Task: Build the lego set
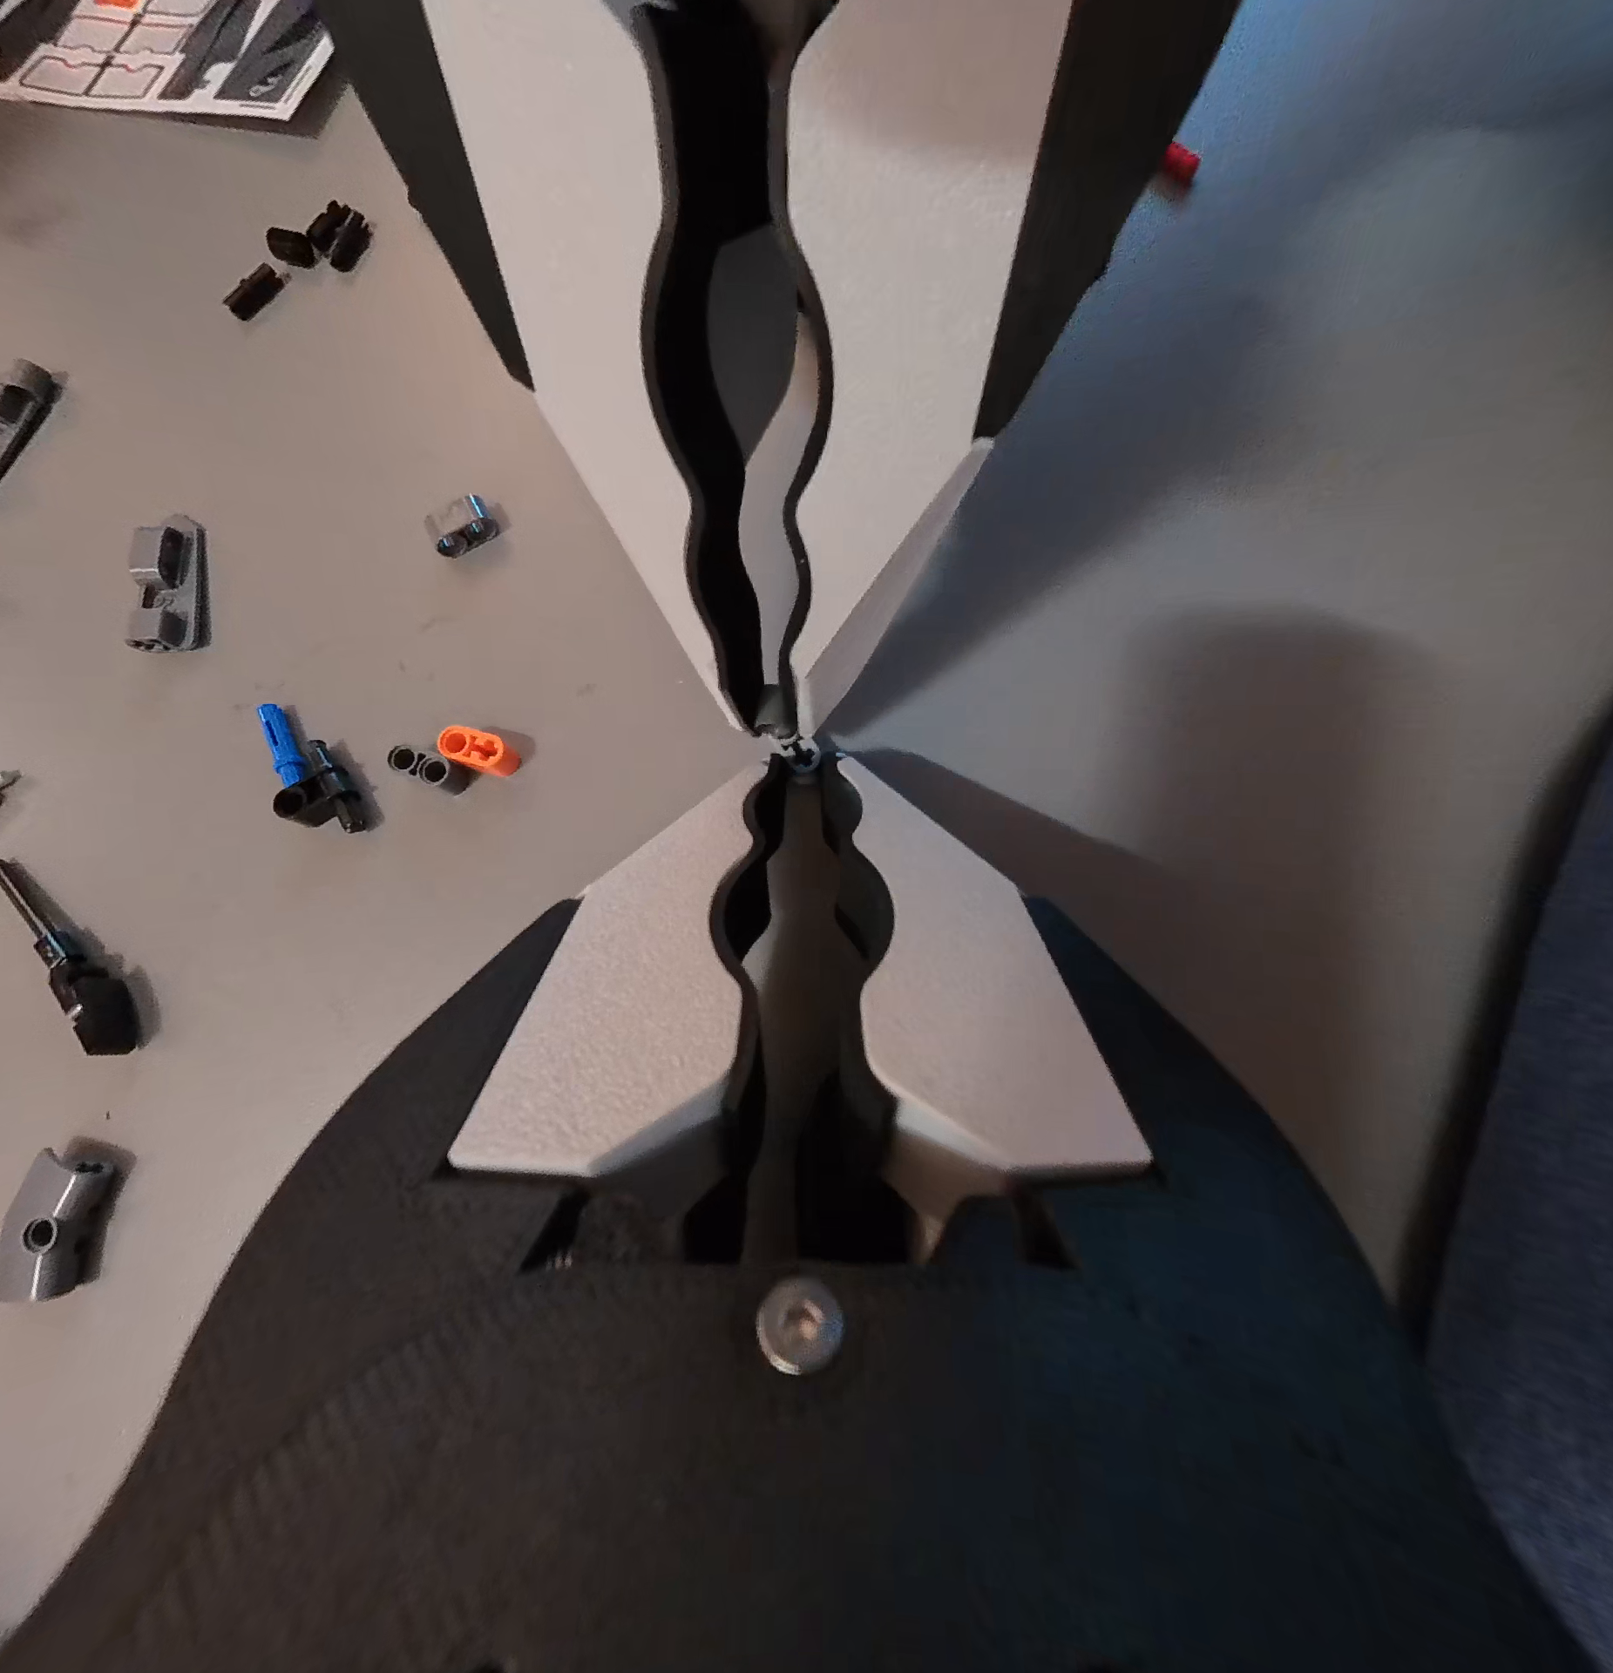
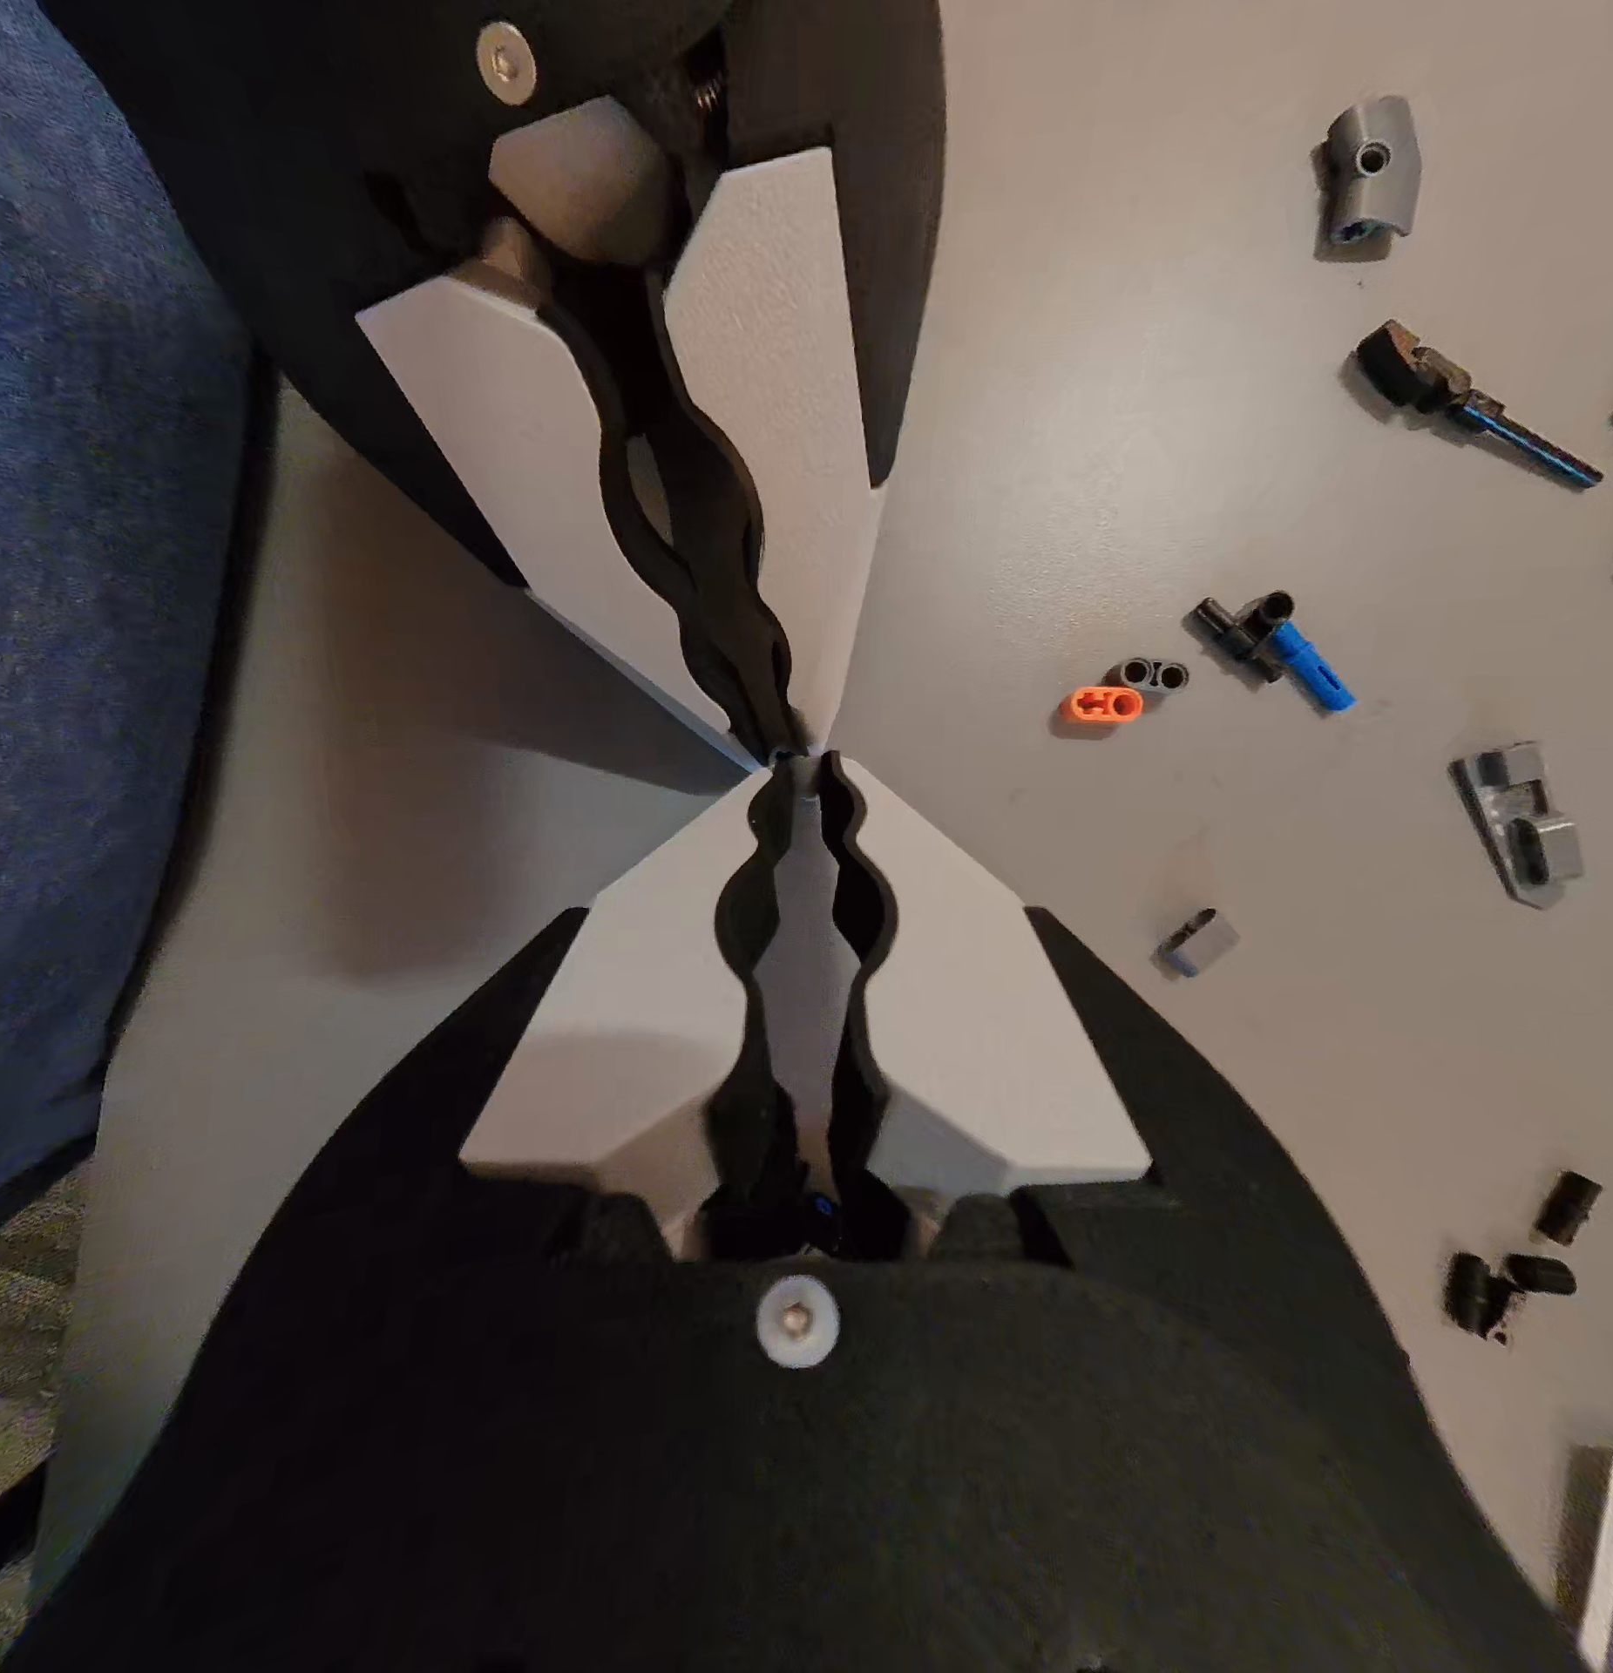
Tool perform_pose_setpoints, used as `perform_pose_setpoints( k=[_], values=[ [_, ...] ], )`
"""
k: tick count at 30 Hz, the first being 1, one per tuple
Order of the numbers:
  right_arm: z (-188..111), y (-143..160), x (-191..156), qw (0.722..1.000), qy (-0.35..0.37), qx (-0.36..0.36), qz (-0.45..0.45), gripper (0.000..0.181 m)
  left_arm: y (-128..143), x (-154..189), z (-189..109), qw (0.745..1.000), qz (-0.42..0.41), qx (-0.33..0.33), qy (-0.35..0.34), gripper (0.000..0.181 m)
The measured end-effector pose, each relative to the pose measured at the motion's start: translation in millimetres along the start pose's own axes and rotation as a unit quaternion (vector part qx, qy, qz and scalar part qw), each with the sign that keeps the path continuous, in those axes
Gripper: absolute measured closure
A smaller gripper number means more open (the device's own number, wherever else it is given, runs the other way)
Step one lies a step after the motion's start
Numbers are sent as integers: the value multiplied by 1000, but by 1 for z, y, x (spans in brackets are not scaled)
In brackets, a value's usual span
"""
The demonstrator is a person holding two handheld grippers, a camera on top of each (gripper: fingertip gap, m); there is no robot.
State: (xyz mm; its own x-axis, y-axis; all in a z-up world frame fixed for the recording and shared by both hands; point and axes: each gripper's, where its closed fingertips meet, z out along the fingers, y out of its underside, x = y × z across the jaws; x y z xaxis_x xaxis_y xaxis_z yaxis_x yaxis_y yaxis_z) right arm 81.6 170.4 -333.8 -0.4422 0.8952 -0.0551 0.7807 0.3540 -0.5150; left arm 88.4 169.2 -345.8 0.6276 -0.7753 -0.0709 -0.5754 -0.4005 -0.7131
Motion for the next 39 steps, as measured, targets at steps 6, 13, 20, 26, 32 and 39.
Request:
perform_pose_setpoints(
  k=[6,13,20,26,32,39],
  values=[
    [0,0,0,1000,17,4,-2,178,0,0,0,1000,-3,0,2,175],
    [0,0,1,997,66,34,-5,178,0,0,0,1000,-3,0,2,175],
    [-1,2,2,997,64,51,14,178,0,0,0,1000,-4,0,2,175],
    [-1,2,2,997,69,46,2,178,0,0,0,1000,-5,0,3,175],
    [-1,2,2,995,78,60,11,178,0,0,0,1000,-5,0,3,175],
    [0,1,1,998,54,31,2,178,1,-1,0,1000,-3,0,1,175]
  ],
)
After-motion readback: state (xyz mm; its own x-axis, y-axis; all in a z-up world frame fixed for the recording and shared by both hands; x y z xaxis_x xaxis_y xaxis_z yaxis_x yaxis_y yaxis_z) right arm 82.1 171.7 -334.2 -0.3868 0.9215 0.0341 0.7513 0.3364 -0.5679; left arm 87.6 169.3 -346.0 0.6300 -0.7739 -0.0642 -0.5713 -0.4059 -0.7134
